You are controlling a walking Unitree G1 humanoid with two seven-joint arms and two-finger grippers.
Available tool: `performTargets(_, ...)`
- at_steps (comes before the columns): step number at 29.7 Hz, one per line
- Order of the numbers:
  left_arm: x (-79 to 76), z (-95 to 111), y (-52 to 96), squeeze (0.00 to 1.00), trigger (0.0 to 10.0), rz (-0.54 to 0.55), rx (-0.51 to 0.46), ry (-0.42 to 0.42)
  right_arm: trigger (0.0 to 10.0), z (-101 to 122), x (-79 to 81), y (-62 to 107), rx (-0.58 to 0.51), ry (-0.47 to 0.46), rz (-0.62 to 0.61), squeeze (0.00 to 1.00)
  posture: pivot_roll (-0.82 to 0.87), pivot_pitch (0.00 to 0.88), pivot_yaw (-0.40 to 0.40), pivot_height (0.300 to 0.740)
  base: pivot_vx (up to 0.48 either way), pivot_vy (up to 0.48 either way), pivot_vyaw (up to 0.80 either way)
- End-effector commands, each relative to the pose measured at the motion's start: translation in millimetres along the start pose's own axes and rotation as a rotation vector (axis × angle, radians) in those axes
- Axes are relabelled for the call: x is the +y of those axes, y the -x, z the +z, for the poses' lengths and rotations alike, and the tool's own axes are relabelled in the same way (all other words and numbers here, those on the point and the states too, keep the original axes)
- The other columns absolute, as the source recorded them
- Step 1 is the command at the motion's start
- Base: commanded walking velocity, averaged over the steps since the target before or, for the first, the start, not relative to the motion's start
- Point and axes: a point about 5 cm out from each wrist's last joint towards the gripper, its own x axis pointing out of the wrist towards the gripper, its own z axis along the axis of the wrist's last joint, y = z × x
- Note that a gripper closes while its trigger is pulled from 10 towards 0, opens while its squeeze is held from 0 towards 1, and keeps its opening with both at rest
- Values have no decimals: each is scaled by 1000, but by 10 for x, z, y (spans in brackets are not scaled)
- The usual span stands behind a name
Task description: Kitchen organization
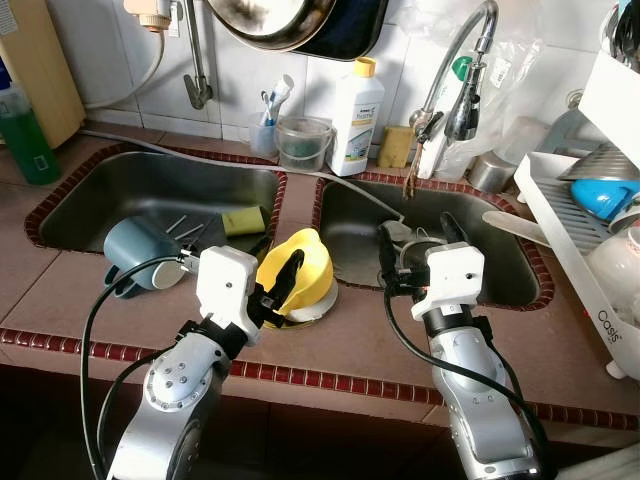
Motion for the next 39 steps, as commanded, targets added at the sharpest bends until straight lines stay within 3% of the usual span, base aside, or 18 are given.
performTargets(1,-71,24,6,0,10000,-41,-4,-6,10000,17,-20,4,4,-17,-9,0,-70,5,-90,740,0,0,0)
performTargets(3,-57,26,-1,0,10000,-28,-7,1,10000,19,-13,6,6,-28,-12,0,-69,3,-91,740,0,0,0)
performTargets(4,-45,26,-6,686,10000,-17,-7,3,10000,19,-10,7,6,-30,-10,0,-69,3,-91,740,0,0,0)
performTargets(5,-36,26,-9,686,10000,-9,-7,4,10000,19,-9,8,7,-31,-9,0,-69,3,-91,740,0,0,0)
performTargets(6,-41,39,-9,1000,10000,-29,-16,46,10000,22,-9,6,5,-22,-7,0,-69,3,-91,740,0,0,0)
performTargets(27,17,31,-17,1000,10000,-78,16,-6,10000,15,-14,29,18,-15,-8,0,-77,0,-96,740,0,0,0)
performTargets(28,15,31,-19,929,10000,-83,17,-15,10000,16,-17,29,17,-13,-8,0,-77,0,-96,740,0,0,0)
performTargets(29,10,31,-21,729,10000,-89,17,-21,10000,17,-19,29,17,-12,-8,0,-77,0,-96,740,0,0,0)
performTargets(30,10,31,-21,729,10000,-89,17,-21,10000,17,-19,29,17,-12,-8,0,-77,0,-96,740,0,0,0)
performTargets(31,-4,29,-31,0,10000,-96,21,-33,10000,20,-22,26,17,-10,-7,0,-79,2,-96,740,0,0,0)
performTargets(39,-76,-33,-65,0,10000,-135,64,-27,10000,33,40,90,27,-24,59,0,-92,16,-92,740,0,0,0)
